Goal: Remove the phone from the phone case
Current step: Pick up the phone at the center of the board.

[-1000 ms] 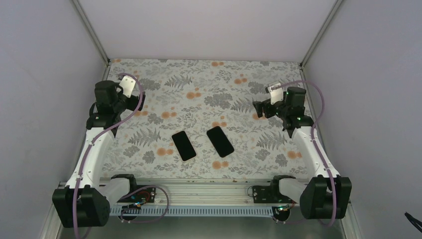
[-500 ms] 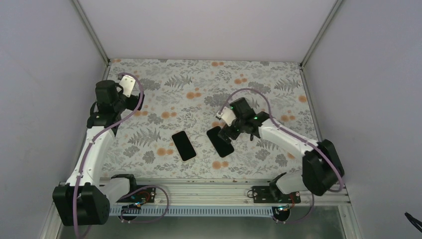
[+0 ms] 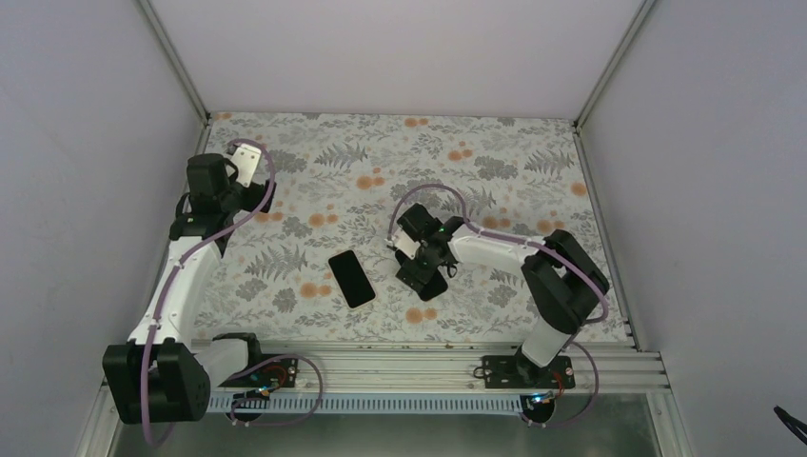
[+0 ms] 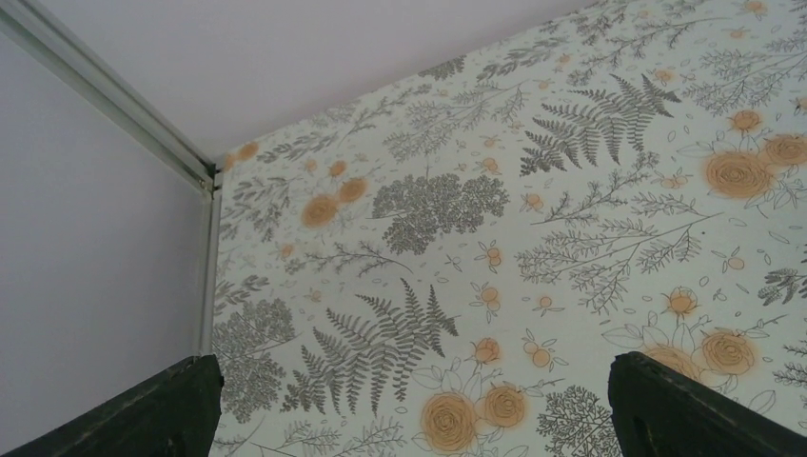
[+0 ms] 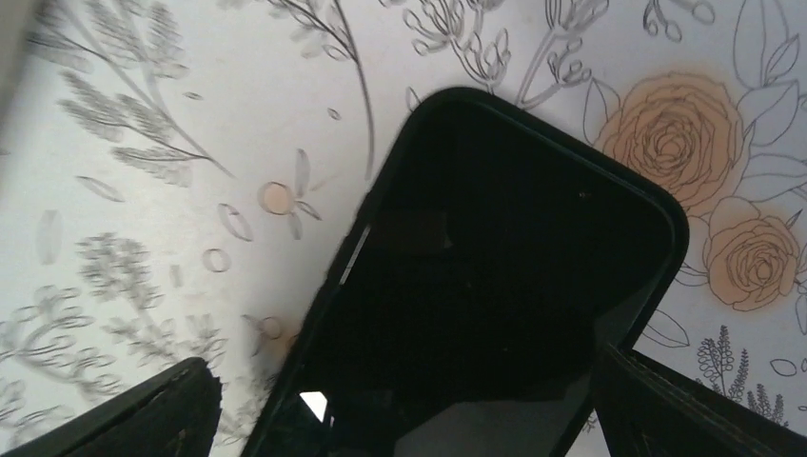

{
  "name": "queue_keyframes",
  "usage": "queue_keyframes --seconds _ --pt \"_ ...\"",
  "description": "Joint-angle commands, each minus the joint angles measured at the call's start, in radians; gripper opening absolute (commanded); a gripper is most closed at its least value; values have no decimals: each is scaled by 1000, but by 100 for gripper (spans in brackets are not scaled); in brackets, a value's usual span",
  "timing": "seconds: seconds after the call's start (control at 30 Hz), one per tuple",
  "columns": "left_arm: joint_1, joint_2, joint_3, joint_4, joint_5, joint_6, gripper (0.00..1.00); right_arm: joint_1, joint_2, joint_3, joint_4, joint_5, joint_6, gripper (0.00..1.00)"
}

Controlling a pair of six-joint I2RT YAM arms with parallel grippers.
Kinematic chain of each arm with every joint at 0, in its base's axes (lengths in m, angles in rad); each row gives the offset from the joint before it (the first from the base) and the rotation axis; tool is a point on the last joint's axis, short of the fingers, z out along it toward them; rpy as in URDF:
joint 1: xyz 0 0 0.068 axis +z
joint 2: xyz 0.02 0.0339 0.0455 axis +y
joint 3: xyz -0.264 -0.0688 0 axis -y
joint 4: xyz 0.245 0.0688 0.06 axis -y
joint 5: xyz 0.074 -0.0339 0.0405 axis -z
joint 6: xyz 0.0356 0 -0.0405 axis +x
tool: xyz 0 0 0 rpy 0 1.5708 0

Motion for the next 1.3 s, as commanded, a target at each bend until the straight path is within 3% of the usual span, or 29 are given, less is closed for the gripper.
queue_keyframes --seconds 0.0,0.37,0.57,0.73,0.87,1.07,1.27 --pt "5 6 -10 14 -19 5 100 4 39 23 -4 105 43 100" --pt "4 24 -29 30 -19 -2 100 2 69 -47 25 207 19 100" --pt "4 21 -30 11 35 23 100 -49 74 -47 -39 79 -38 100" --pt "-6 44 -8 -78 191 124 100 -139 67 -18 -119 -89 -109 100" --pt "-27 87 33 -121 183 161 100 -153 75 -41 -123 -63 -157 100" --pt "-52 140 91 -127 233 175 100 -154 89 -53 -88 8 -177 80" --pt "-179 327 234 -219 311 181 100 -155 28 -13 -35 31 -219 63"
